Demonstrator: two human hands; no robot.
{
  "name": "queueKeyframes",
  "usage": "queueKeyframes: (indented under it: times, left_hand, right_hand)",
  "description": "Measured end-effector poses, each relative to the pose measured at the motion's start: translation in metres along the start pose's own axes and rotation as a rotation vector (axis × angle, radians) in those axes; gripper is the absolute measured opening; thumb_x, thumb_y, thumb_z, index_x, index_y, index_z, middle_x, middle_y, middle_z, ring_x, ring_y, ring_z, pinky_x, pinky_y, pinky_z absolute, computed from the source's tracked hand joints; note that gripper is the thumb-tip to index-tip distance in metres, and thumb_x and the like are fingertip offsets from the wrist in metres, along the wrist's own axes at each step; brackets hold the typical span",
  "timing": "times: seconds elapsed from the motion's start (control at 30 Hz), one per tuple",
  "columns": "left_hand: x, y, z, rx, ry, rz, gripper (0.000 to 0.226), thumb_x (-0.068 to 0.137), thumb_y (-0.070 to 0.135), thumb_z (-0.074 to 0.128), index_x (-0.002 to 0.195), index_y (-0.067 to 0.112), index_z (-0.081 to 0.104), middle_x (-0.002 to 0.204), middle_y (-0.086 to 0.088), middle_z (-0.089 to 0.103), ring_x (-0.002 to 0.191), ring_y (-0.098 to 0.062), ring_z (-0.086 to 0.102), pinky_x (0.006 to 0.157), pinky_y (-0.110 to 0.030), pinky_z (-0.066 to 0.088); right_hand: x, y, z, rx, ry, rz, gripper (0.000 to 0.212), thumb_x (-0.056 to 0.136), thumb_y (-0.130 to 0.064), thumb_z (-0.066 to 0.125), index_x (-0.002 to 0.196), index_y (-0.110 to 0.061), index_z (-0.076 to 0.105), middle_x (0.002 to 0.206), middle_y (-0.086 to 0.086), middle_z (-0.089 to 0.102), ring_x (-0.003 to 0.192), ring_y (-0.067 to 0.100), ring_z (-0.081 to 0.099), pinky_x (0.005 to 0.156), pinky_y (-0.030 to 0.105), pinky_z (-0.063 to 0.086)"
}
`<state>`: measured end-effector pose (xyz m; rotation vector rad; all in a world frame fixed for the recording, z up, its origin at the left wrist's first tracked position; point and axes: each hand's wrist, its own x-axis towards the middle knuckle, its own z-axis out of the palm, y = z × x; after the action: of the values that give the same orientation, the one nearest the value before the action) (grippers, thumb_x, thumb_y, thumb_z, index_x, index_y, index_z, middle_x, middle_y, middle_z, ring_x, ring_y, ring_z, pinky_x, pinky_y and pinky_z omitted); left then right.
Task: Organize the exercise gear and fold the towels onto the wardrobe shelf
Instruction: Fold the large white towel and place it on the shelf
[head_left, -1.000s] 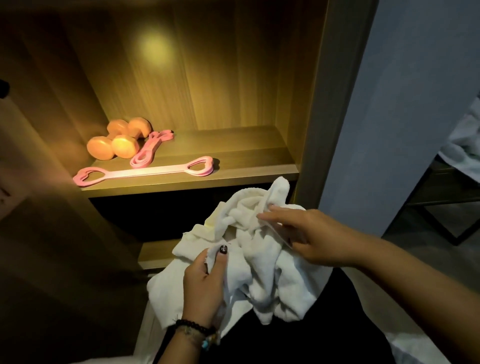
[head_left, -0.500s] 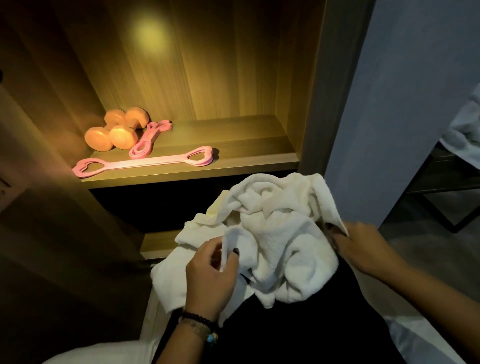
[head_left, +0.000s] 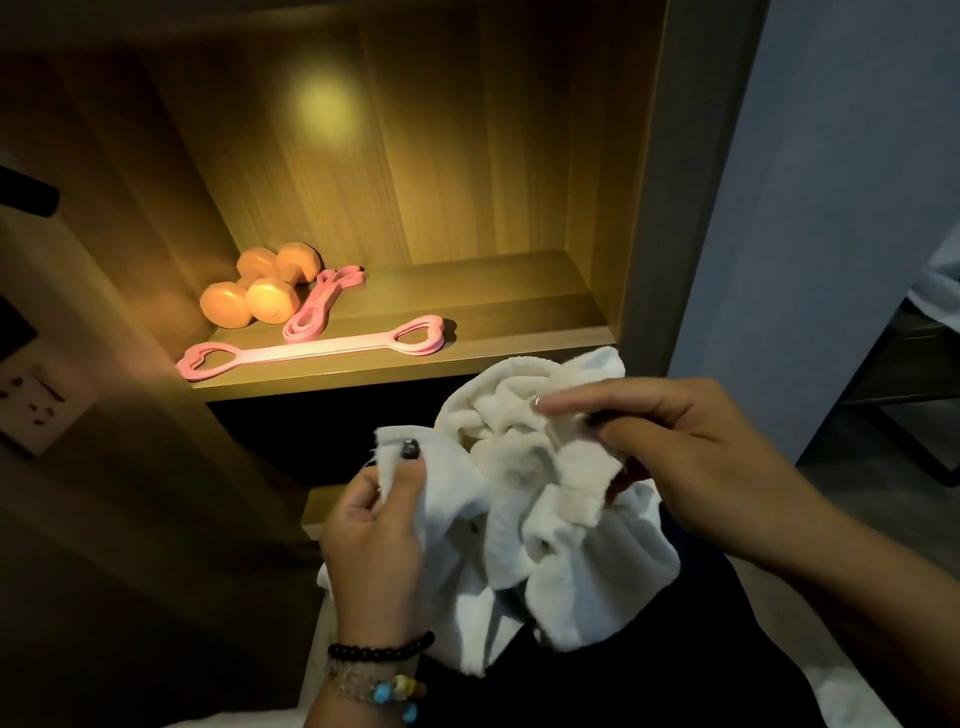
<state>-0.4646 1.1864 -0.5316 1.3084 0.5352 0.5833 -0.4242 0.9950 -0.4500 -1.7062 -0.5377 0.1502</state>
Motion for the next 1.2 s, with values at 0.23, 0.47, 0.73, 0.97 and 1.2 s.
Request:
queueKeyframes:
  times: [0.23, 0.47, 0.73, 0.97, 1.2]
  left_hand:
    - [-0.003, 0.028, 0.003, -0.308, -0.125, -0.077, 0.034, 0.081, 0.022, 0.058, 0.114, 0.02, 0.065, 0.105, -0.005, 0.073, 0.096, -0.024, 0.07, 0.069, -0.034, 0.057]
    - [-0.002, 0.024, 0.009, -0.271, -0.177, -0.064, 0.029, 0.087, 0.021, 0.056, 0.115, 0.02, 0.065, 0.11, -0.008, 0.071, 0.1, -0.027, 0.068, 0.081, -0.041, 0.053]
    - [-0.008, 0.018, 0.009, -0.19, -0.217, 0.034, 0.027, 0.091, 0.035, 0.058, 0.103, 0.015, 0.071, 0.106, -0.016, 0.07, 0.105, -0.036, 0.064, 0.095, -0.06, 0.046]
    - [-0.015, 0.014, 0.004, -0.261, -0.294, 0.029, 0.029, 0.085, 0.03, 0.055, 0.097, 0.012, 0.073, 0.104, -0.022, 0.069, 0.103, -0.042, 0.063, 0.091, -0.051, 0.049]
    - [-0.011, 0.024, 0.001, -0.247, -0.375, 0.075, 0.018, 0.091, 0.021, 0.059, 0.099, 0.013, 0.073, 0.104, -0.02, 0.07, 0.099, -0.038, 0.065, 0.081, -0.042, 0.053]
  right_hand:
    - [0.027, -0.025, 0.003, -0.869, -0.253, -0.222, 0.048, 0.087, -0.01, 0.06, 0.127, -0.037, 0.058, 0.1, -0.023, 0.053, 0.09, -0.003, 0.052, 0.079, 0.018, 0.05]
    - [0.046, -0.016, 0.004, -1.248, -0.154, -0.472, 0.01, 0.081, -0.028, 0.07, 0.088, -0.021, 0.073, 0.085, 0.003, 0.057, 0.071, 0.016, 0.053, 0.05, 0.024, 0.037]
    - [0.044, -0.028, 0.004, -1.07, -0.411, -0.555, 0.019, 0.093, -0.031, 0.053, 0.076, -0.024, 0.054, 0.074, -0.011, 0.054, 0.069, 0.005, 0.05, 0.084, 0.026, 0.043]
    - [0.038, -0.009, 0.032, -0.551, -0.362, -0.437, 0.015, 0.093, -0.024, 0.052, 0.078, -0.022, 0.055, 0.067, -0.015, 0.051, 0.065, 0.003, 0.05, 0.06, 0.013, 0.034]
    - [0.037, -0.007, 0.044, -0.216, -0.282, -0.35, 0.013, 0.089, -0.016, 0.057, 0.087, -0.026, 0.066, 0.08, -0.016, 0.064, 0.077, 0.003, 0.06, 0.068, 0.015, 0.044]
